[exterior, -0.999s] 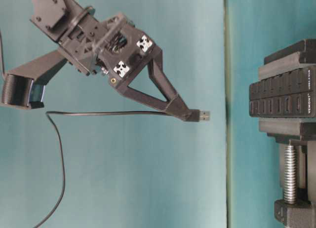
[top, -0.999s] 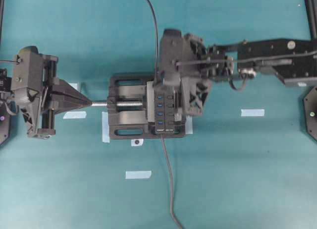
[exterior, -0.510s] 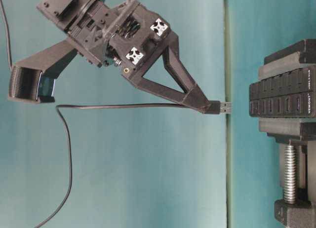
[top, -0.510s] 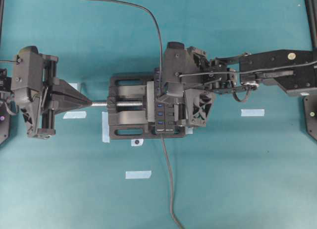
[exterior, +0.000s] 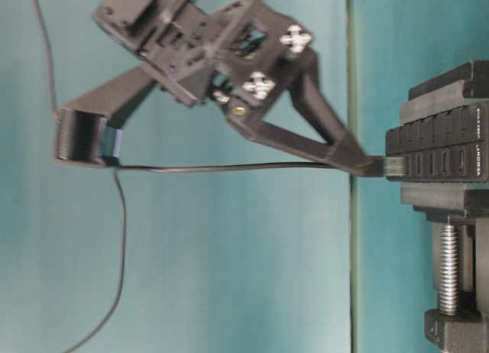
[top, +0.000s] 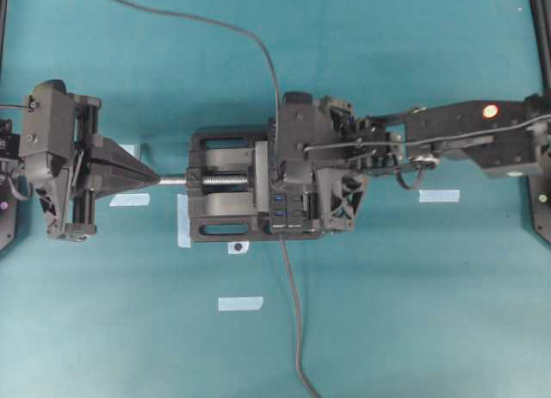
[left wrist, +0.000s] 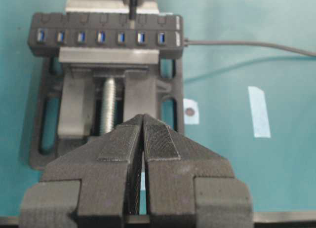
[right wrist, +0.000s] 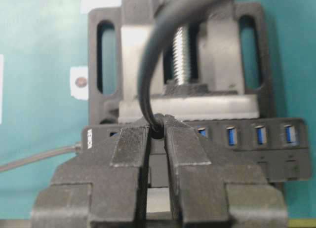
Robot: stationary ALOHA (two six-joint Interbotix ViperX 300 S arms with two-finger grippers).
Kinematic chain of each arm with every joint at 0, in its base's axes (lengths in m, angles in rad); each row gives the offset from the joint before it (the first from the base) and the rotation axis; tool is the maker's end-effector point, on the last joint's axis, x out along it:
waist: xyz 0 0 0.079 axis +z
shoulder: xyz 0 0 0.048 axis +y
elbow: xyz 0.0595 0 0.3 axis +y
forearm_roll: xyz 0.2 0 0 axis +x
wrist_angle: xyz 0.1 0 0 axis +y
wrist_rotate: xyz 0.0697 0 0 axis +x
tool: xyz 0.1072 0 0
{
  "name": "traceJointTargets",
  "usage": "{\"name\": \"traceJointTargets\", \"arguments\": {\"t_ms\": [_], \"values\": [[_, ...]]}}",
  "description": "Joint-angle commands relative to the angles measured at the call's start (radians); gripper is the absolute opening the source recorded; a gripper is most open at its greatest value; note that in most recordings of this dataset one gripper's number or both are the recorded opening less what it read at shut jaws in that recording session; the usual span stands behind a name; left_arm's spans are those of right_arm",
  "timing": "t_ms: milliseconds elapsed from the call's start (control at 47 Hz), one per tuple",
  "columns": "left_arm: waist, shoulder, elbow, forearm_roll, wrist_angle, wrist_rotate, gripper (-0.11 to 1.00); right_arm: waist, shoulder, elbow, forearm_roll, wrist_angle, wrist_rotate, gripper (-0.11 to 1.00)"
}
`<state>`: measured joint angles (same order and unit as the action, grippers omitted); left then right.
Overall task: Insert the USB into the second port from the front of the fixed hub.
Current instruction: 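Carry the plug over the second port from the hub's end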
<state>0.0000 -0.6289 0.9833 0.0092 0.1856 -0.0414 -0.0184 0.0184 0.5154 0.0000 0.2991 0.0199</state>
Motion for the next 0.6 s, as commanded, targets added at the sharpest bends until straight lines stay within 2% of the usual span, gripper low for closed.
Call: {"name": "traceJointTargets", "arguments": {"t_ms": [0, 574], "values": [[0.0, -0.005, -0.018, 0.0, -0.009, 0.0, 0.0, 0.005, -0.006, -0.008, 0.002, -0.008, 0.009, 0.07], [0.0, -0.003, -0.017, 0.0, -0.009, 0.0, 0.0, 0.017, 0.023, -0.008, 0.003, -0.006, 0.011, 0.07]]}}
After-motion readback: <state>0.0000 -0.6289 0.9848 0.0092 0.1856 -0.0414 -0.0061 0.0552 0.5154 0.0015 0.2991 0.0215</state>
